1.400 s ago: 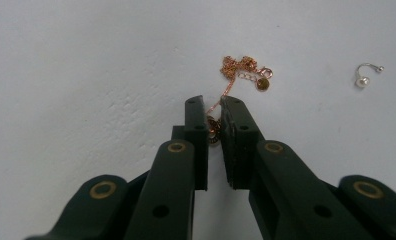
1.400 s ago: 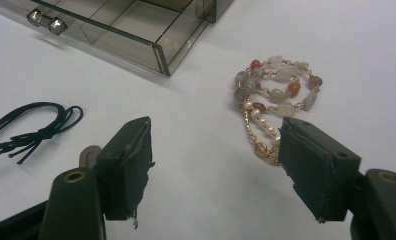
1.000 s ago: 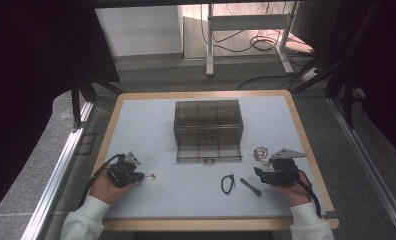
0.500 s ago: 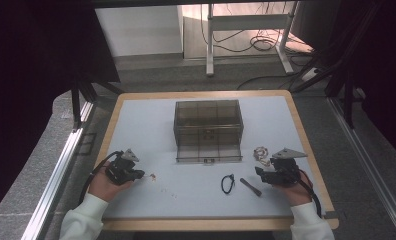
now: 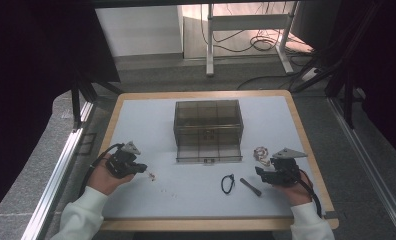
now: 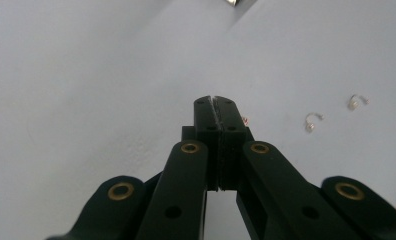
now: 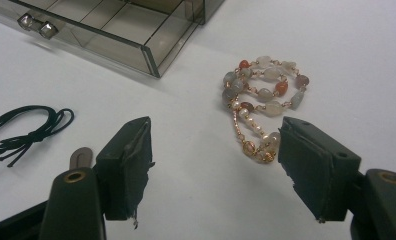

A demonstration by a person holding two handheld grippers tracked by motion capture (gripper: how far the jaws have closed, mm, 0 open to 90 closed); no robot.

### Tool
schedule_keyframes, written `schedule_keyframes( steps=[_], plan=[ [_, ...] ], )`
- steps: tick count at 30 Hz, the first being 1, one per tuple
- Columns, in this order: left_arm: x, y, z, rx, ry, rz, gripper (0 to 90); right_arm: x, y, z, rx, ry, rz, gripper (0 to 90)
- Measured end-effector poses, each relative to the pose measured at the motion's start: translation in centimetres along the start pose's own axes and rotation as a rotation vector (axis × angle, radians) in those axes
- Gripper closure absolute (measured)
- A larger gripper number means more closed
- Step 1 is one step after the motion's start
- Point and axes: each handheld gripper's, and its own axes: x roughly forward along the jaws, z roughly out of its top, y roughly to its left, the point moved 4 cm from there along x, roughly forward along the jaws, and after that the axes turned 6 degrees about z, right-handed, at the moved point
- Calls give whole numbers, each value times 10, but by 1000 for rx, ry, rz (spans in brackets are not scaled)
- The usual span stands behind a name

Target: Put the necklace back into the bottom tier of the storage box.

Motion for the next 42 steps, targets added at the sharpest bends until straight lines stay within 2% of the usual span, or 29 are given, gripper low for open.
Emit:
schedule_keyframes(
  steps=[7, 14, 22, 25, 37, 42],
  plan=[
    [-14, -1, 17, 22, -10, 5, 900, -1, 0, 0, 4, -2, 3, 298],
    [-20, -1, 27, 26, -24, 2, 900, -1, -1, 0, 8, -1, 5, 298],
    [-30, 0, 47, 42, -43, 11, 900, -3, -3, 0, 16, -9, 1, 299],
    [-31, 0, 55, 54, -42, 13, 900, -3, -4, 0, 18, -8, 2, 298],
    [-27, 0, 83, 57, -60, -2, 900, -4, -7, -1, 19, -8, -1, 298],
    [-27, -4, 94, 71, -71, -4, 900, -3, -7, -1, 22, -6, -2, 298]
  ],
)
